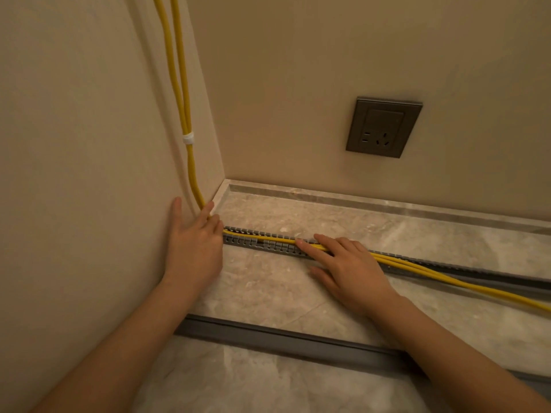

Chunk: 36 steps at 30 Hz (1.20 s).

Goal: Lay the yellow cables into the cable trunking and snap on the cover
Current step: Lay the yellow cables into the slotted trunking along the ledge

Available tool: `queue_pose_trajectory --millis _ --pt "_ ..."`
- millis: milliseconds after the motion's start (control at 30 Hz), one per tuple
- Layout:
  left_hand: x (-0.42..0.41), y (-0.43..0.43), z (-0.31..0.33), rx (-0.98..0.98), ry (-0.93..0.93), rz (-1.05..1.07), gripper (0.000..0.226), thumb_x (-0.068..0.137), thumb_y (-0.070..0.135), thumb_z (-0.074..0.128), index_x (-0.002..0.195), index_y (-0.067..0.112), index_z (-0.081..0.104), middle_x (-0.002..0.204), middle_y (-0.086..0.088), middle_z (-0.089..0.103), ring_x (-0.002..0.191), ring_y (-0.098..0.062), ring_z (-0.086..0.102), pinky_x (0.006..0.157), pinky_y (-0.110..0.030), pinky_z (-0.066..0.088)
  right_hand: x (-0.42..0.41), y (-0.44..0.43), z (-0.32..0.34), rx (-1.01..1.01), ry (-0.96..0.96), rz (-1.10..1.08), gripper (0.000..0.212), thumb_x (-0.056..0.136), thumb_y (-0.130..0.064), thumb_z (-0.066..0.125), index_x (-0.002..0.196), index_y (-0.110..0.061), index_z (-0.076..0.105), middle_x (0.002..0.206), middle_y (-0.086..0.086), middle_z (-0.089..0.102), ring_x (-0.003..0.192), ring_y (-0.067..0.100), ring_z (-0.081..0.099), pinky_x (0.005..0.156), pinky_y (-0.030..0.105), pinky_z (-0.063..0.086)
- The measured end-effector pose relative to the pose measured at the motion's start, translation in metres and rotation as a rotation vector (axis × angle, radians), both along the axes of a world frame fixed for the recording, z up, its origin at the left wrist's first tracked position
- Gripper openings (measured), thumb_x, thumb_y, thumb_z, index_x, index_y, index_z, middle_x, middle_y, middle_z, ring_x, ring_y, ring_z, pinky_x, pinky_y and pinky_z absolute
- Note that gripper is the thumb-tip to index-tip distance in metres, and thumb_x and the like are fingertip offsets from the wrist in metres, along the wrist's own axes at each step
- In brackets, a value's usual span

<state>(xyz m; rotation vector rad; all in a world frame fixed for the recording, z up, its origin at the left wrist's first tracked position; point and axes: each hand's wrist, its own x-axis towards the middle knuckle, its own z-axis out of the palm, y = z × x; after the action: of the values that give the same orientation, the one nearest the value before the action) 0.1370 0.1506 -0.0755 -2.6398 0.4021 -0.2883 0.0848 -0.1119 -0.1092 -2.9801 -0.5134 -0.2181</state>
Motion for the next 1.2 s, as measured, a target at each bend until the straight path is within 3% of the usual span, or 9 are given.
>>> queue_pose_trajectory --millis 233,433,600,733,867,933,1000,1100,1200 --pt "-0.002 0.009 0.007 0.013 0.006 0.008 0.047 0.089 0.021 0.035 0.135 0.014 0.046 0.141 0.003 0.047 0.143 -0.015 0.019 0.104 -0.060 -0.019 0.002 -0.007 0.003 -0.062 0.001 0.036 0.047 0.095 -0.044 0.042 0.140 -0.036 0.035 0.123 0.007 0.058 0.101 0.026 0.055 0.081 0.035 0.045" --pt "0.001 -0.004 0.002 -0.033 0.035 0.025 0.044 0.086 0.022 0.037 0.124 0.010 0.055 0.132 -0.002 0.054 0.143 -0.019 0.019 0.106 -0.063 -0.009 0.006 -0.006 0.006 0.000 0.035 -0.006 0.042 0.094 -0.048 0.038 0.134 -0.040 0.043 0.125 -0.004 0.054 0.105 0.020 0.050 0.082 0.033 0.039" --pt "-0.005 -0.014 -0.007 -0.318 -0.033 0.016 0.041 0.088 0.027 0.046 0.122 0.007 0.058 0.141 -0.008 0.048 0.138 -0.024 0.030 0.112 -0.053 0.003 0.008 -0.003 0.005 0.078 0.059 -0.033 0.041 0.092 -0.052 0.036 0.132 -0.043 0.043 0.127 -0.011 0.049 0.109 0.014 0.046 0.085 0.029 0.033" --pt "-0.026 -0.050 -0.018 -0.608 0.008 -0.242 0.036 0.082 0.020 0.060 0.116 0.008 0.062 0.121 -0.008 0.063 0.116 -0.026 0.055 0.110 -0.051 0.025 0.006 -0.001 0.007 0.157 0.080 -0.020 0.041 0.091 -0.052 0.042 0.130 -0.040 0.047 0.130 -0.009 0.047 0.115 0.012 0.043 0.091 0.029 0.031" --pt "-0.045 -0.094 -0.023 -0.686 0.128 -0.388 0.037 0.081 0.023 0.061 0.114 0.007 0.063 0.110 -0.009 0.066 0.103 -0.026 0.060 0.102 -0.042 0.041 0.003 -0.004 0.011 0.339 0.084 0.019 0.041 0.088 -0.029 0.059 0.128 -0.028 0.053 0.129 -0.001 0.051 0.118 0.015 0.044 0.098 0.029 0.033" --pt "-0.050 -0.108 -0.024 -0.701 0.125 -0.373 0.033 0.080 0.020 0.061 0.109 0.005 0.064 0.103 -0.011 0.067 0.097 -0.027 0.061 0.095 -0.039 0.046 -0.001 -0.010 0.013 0.560 0.041 -0.006 0.039 0.084 -0.011 0.063 0.122 -0.020 0.060 0.119 0.001 0.057 0.113 0.015 0.049 0.098 0.027 0.038" --pt "-0.053 -0.117 -0.023 -0.717 0.107 -0.328 0.027 0.079 0.017 0.060 0.103 0.006 0.066 0.097 -0.011 0.067 0.093 -0.028 0.061 0.092 -0.039 0.048 -0.005 -0.015 0.013 0.658 -0.039 -0.069 0.034 0.083 -0.003 0.063 0.114 -0.016 0.065 0.111 0.001 0.059 0.109 0.014 0.052 0.095 0.024 0.040" --pt "-0.053 -0.123 -0.023 -0.688 0.104 -0.279 0.023 0.079 0.018 0.060 0.097 0.007 0.067 0.093 -0.010 0.068 0.089 -0.027 0.062 0.090 -0.040 0.048 -0.014 -0.028 0.011 0.577 -0.170 -0.123 0.027 0.080 -0.002 0.066 0.104 -0.014 0.068 0.102 0.002 0.062 0.099 0.013 0.052 0.088 0.022 0.041" --pt "-0.054 -0.124 -0.026 -0.639 0.095 -0.270 0.029 0.075 0.012 0.065 0.102 0.001 0.067 0.095 -0.014 0.068 0.091 -0.031 0.063 0.092 -0.042 0.050 -0.023 -0.041 0.008 0.448 -0.253 -0.096 0.019 0.079 -0.003 0.069 0.097 -0.010 0.072 0.095 0.005 0.066 0.090 0.021 0.056 0.077 0.034 0.049"
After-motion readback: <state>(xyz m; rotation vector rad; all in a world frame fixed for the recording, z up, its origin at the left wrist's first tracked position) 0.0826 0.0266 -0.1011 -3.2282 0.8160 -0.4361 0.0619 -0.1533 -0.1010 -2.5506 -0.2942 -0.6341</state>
